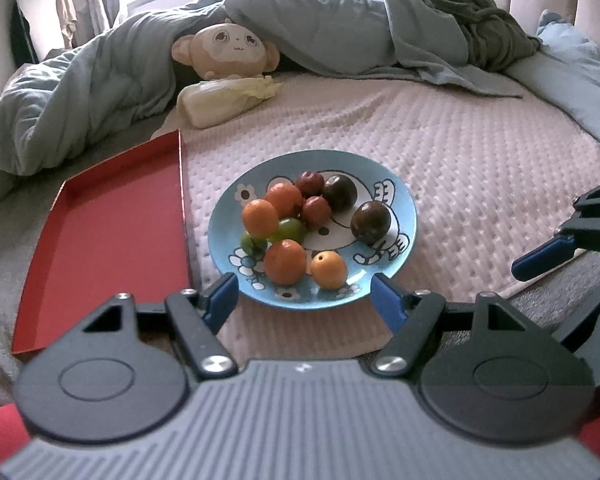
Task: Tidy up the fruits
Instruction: 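Move both open grippers back from the plate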
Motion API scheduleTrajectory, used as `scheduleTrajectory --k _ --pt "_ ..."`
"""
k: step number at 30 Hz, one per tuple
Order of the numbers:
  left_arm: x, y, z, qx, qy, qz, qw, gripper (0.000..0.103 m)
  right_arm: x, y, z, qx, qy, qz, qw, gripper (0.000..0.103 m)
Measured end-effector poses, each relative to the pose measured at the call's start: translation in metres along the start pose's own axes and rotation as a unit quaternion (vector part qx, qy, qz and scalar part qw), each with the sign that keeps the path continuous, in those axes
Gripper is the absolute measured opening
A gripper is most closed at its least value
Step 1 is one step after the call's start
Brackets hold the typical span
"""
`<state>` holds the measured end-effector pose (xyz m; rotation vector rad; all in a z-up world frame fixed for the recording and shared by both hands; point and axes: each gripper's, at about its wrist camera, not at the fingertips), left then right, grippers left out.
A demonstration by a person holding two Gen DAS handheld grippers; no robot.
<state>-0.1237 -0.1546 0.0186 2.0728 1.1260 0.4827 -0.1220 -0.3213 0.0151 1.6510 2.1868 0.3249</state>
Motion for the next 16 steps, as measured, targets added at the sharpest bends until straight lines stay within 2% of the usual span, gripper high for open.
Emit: scheduleTrajectory --k 16 --pt "-0.0009 -0.0059 0.0083 0.004 -0.005 -0.001 1.0000 0.072 -0.0012 0.0008 0.0045 0.002 -0.002 0.004 1.000 0.090"
Point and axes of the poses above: each gripper's, at about its wrist camera, not at the fingertips, and z roughly the way its jaws point, x to its left, y to its top, and after that the axes turned 12 degrees about -y, right-handed
